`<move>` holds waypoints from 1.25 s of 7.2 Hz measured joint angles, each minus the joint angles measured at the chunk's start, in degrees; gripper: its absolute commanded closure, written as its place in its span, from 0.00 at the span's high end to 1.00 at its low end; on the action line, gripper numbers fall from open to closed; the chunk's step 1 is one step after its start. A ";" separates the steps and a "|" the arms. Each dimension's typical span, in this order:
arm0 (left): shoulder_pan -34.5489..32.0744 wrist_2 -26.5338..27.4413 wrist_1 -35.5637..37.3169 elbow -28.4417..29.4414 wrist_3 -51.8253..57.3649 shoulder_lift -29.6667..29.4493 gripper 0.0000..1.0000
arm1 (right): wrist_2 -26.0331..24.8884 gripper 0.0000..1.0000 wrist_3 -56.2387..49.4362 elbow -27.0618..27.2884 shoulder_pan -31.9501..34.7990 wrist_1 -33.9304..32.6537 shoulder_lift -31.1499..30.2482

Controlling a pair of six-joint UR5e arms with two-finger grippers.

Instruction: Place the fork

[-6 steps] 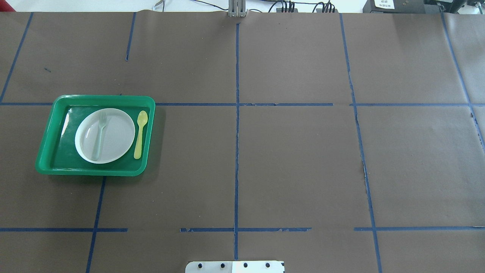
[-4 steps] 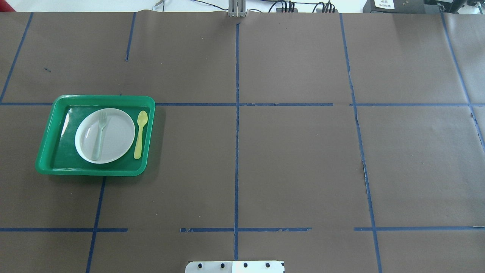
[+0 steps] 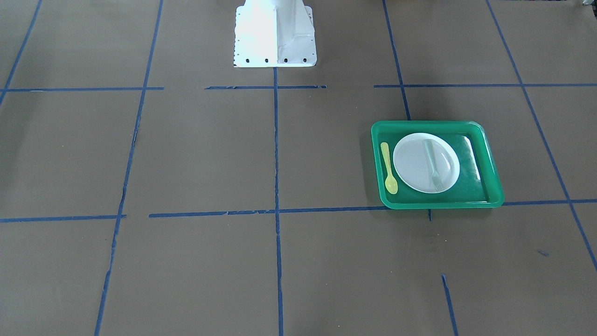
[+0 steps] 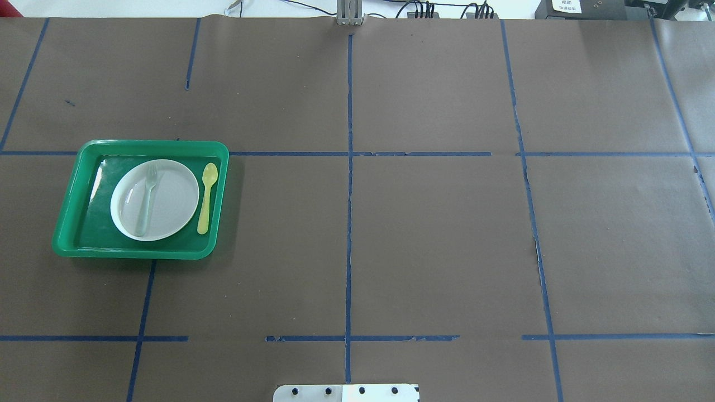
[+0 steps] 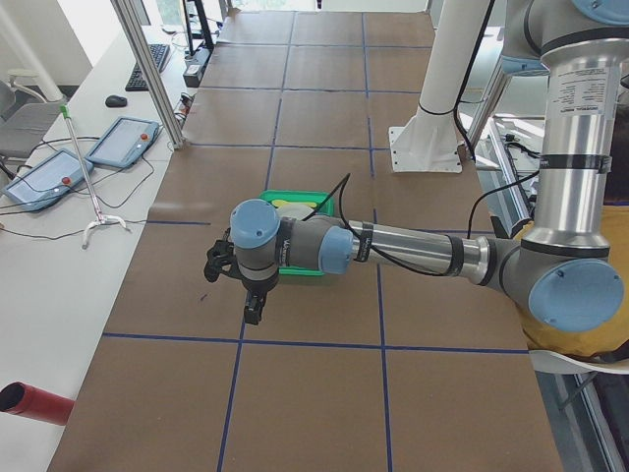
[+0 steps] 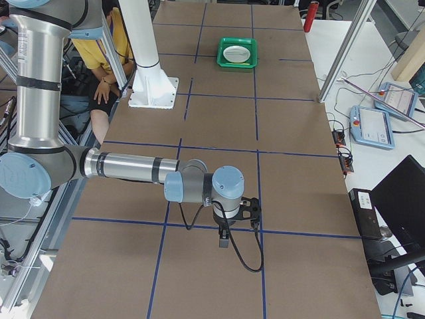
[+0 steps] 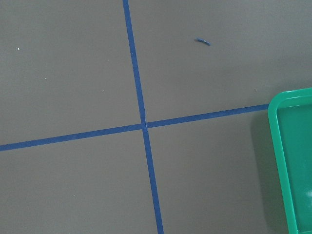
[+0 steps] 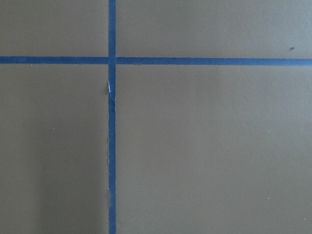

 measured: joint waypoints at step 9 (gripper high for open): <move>20.60 -0.34 -32.74 2.57 -40.32 -1.21 1.00 | 0.00 1.00 -0.04 0.00 0.00 0.00 0.00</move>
